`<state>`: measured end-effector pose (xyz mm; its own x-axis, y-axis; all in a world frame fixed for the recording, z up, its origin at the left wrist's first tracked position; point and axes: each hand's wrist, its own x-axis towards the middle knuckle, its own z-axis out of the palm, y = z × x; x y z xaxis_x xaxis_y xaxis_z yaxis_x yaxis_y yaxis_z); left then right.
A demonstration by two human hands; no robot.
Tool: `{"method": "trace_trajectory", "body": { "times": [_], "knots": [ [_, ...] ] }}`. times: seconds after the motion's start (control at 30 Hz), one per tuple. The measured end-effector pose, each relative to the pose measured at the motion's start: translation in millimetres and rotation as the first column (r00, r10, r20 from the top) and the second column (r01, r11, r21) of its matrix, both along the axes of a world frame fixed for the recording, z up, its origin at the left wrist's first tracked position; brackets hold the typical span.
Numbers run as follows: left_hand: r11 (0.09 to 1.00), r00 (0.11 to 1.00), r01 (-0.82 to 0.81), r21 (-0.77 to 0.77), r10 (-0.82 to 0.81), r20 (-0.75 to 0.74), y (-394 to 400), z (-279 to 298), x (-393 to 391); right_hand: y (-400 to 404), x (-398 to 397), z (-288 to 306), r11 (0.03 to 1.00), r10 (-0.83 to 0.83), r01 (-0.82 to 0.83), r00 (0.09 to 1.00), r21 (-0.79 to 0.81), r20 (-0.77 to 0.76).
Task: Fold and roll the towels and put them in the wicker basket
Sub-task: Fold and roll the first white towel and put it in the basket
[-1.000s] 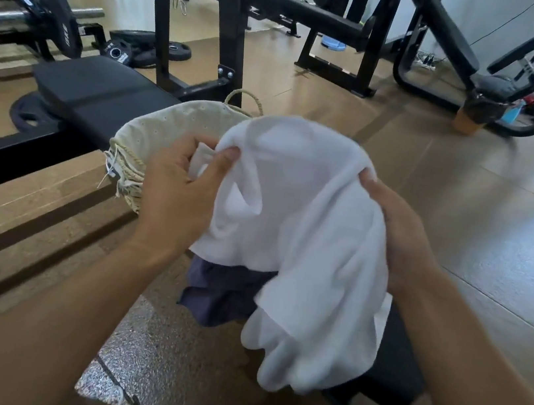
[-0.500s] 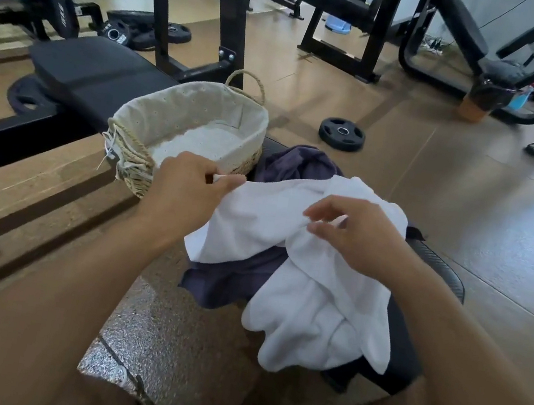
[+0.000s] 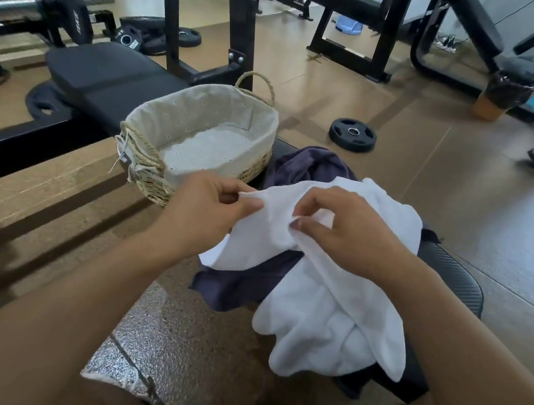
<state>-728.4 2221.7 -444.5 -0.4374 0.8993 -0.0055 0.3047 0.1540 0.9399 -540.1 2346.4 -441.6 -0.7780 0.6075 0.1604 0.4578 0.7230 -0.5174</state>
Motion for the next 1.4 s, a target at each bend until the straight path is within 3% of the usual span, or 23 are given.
{"method": "trace_trajectory", "body": {
  "times": [0.07, 0.2, 0.37, 0.63, 0.77, 0.87, 1.0, 1.07, 1.17, 1.23, 1.4],
  "knots": [
    [0.998, 0.998, -0.037, 0.047, 0.034, 0.055, -2, 0, 4, -14, 1, 9, 0.986, -0.040, 0.005, 0.978, -0.165, -0.206],
    [0.996, 0.989, 0.015, 0.083, -0.027, 0.147, -4, -2, 14, -32, 2, 12, 0.981, -0.053, -0.023, 0.922, -0.191, -0.383],
    [0.983, 0.966, 0.142, 0.113, -0.163, 0.201, -8, -2, 24, -34, 2, 11, 0.969, -0.124, 0.021, 0.903, -0.248, -0.410],
    [0.981, 0.941, 0.157, 0.116, -0.184, 0.284, -13, -3, 31, -34, 2, 13, 0.976, -0.131, 0.043, 0.898, -0.212, -0.420],
    [0.974, 0.973, 0.165, 0.156, -0.187, 0.138, -16, -2, 36, -38, 2, 17, 0.980, -0.104, 0.017, 0.894, -0.200, -0.436],
    [0.971, 0.979, 0.155, 0.185, -0.176, 0.107, -18, 1, 43, -40, 1, 18, 0.973, -0.122, 0.020, 0.889, -0.230, -0.442],
    [0.979, 0.995, 0.102, 0.176, -0.102, -0.007, -19, 3, 38, -40, 2, 17, 0.984, -0.145, 0.090, 0.909, -0.156, -0.392],
    [0.980, 0.997, 0.063, 0.189, -0.054, -0.055, -22, 8, 34, -39, 2, 17, 0.991, -0.134, 0.130, 0.923, -0.036, -0.360],
    [0.955, 0.984, -0.103, 0.280, 0.139, -0.113, -28, 18, 23, -44, 1, 22, 0.972, 0.048, 0.041, 0.931, 0.233, -0.363],
    [0.908, 0.946, -0.247, 0.339, 0.302, -0.119, -32, 24, 12, -54, -1, 26, 0.942, 0.182, -0.059, 0.917, 0.330, -0.355],
    [0.749, 0.813, -0.544, 0.378, 0.582, 0.014, -37, 29, -30, -89, -4, 33, 0.930, 0.344, -0.253, 0.851, 0.265, -0.396]
  ]
}}
